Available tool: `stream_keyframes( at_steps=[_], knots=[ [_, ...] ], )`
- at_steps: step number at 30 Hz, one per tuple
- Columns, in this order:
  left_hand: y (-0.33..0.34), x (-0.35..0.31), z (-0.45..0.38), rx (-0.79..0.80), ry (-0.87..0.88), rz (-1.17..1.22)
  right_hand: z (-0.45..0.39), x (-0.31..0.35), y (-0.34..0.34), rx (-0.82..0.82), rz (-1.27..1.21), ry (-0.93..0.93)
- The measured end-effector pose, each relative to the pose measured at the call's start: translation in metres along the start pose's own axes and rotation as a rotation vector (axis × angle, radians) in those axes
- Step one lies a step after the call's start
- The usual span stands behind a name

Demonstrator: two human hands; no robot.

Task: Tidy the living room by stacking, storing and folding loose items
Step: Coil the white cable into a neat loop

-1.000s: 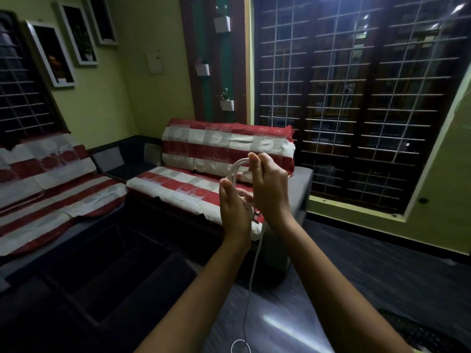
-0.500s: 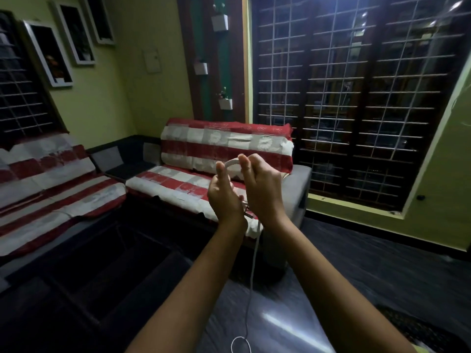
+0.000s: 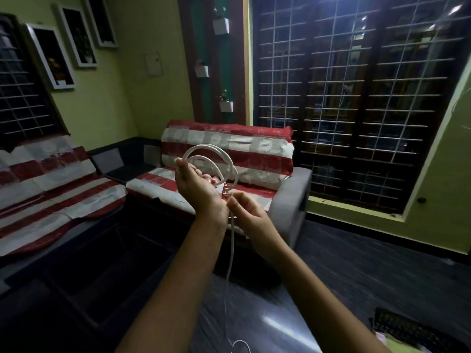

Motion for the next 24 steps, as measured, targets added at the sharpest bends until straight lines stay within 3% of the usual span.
stream_keyframes(
  at_steps=[2,7,14,21,24],
  knots=[
    [-0.002,0.0,0.0,-0.007,-0.006,-0.003,0.003,0.006,-0.009,-0.079,-0.052,-0.034],
    [0.006,-0.008,0.009,0.107,0.089,-0.112,0.003,0.012,-0.021,-0.2,-0.448,-0.005],
    [0.006,-0.003,0.013,0.256,0.24,-0.336,0.006,0.022,-0.039,-0.353,-0.552,-0.079],
    [-0.006,0.013,0.019,0.134,0.217,-0.281,0.014,0.013,0.0,-0.349,-0.35,-0.176],
    [-0.008,0.022,0.021,0.136,0.089,-0.215,0.014,0.02,0.006,-0.33,-0.276,-0.232]
  ],
)
Point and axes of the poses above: each hand's wrist, its own z-axis away from the middle knuckle, its own y-axis out of the palm, x = y × z, the point moved 10 cm from there along -z, towards the middle knuckle, and after that the axes turned 1 degree about -y, right-handed, at the moved point
